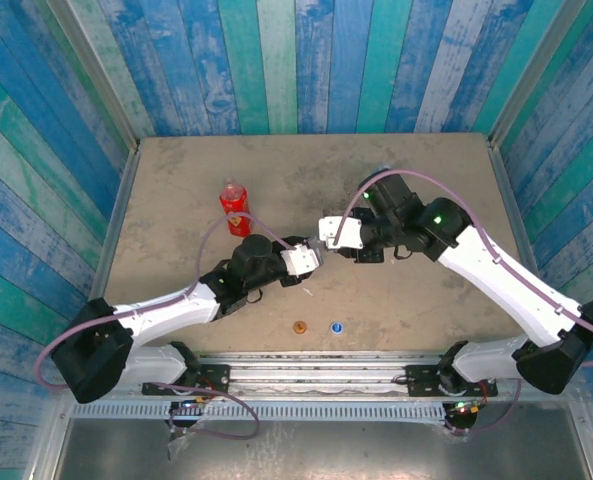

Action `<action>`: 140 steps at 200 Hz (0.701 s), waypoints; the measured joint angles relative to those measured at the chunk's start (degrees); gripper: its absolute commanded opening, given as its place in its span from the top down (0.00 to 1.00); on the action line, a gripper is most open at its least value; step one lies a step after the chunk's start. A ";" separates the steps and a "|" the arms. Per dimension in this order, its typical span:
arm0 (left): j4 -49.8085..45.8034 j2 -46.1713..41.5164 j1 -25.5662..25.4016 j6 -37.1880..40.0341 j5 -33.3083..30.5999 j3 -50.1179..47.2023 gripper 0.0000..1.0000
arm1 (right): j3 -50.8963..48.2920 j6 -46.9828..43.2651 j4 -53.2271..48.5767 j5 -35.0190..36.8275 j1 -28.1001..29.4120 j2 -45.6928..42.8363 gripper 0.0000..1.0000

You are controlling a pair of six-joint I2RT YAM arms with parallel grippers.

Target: Screw on the bottle caps

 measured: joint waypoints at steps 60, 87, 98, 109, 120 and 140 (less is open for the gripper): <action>-1.07 0.00 0.00 -1.77 0.15 0.31 0.57 | 0.11 9.31 0.11 1.27 0.07 0.24 0.95; -1.14 0.00 0.24 -3.74 0.02 0.57 0.56 | 0.11 30.36 1.79 3.85 0.85 0.24 0.97; -0.76 0.00 0.28 -4.85 -0.02 0.59 0.56 | 0.11 41.83 2.67 4.24 0.96 0.13 0.96; -0.17 0.00 0.28 -6.21 0.00 0.59 0.58 | -0.13 52.59 3.78 4.26 0.96 -0.20 0.93; 0.35 0.00 0.26 -7.34 0.07 0.59 0.58 | -0.90 59.84 5.09 4.17 0.81 -0.92 0.91; 0.98 0.00 0.17 -7.93 0.46 0.59 0.61 | -2.71 65.81 6.86 4.15 0.52 -2.60 0.75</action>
